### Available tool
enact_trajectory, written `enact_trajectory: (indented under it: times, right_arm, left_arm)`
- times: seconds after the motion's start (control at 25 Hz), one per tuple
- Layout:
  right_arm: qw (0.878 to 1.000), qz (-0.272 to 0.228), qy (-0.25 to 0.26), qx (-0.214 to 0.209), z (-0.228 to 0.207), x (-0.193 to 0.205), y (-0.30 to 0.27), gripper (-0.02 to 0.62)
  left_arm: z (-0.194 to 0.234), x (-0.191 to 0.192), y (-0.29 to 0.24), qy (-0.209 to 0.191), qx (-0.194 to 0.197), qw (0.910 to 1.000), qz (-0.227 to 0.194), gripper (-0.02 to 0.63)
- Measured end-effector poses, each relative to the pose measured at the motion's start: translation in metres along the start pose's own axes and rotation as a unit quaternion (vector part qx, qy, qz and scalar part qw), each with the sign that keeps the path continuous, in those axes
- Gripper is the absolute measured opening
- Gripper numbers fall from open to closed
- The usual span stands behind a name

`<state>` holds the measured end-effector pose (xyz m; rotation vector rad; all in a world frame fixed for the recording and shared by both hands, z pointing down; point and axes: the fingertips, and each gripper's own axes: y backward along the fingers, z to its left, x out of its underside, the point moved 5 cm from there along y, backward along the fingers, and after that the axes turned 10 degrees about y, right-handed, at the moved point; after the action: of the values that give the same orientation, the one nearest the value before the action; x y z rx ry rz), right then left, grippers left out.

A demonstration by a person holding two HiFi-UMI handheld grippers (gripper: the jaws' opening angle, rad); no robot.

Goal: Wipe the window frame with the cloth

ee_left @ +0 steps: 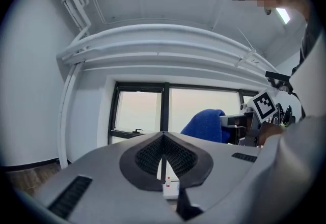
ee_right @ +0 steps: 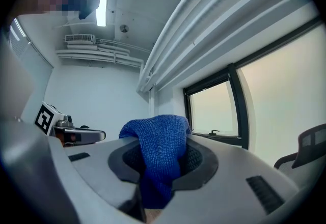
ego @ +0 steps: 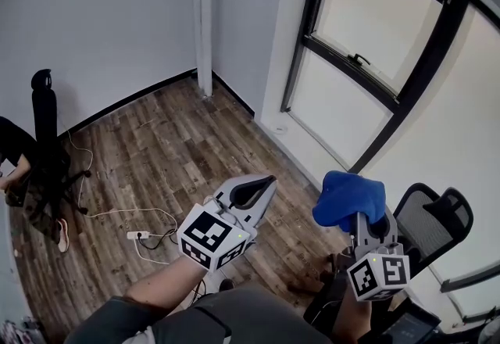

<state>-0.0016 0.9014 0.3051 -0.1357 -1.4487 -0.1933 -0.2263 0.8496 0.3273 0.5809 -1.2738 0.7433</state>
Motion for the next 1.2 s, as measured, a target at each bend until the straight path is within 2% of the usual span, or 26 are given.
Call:
enact_trajectory:
  times: [0.24,0.52,0.96,1.2]
  right_arm:
    - [1.0,0.012,-0.008,0.012,0.011,0.008,-0.021,0.117]
    - [1.0,0.014,-0.003,0.01,0.003,0.009,-0.063,0.117]
    - [1.0,-0.005,-0.015,-0.027,-0.068,0.023,-0.163,0.117]
    - [1.0,-0.005,-0.018,-0.023,-0.12,0.031,-0.204,0.117]
  left_arm:
    - [0.025,0.0,-0.004,0.006,0.015,0.9999,-0.005,0.008]
    - [0.058,-0.002,-0.031,0.016,0.017,0.9997,-0.001,0.008]
    - [0.1,-0.02,-0.132,0.002,-0.016,0.9999,0.001,0.008]
    - [0.121,-0.033,-0.189,-0.004,-0.037,0.9993,-0.003,0.008]
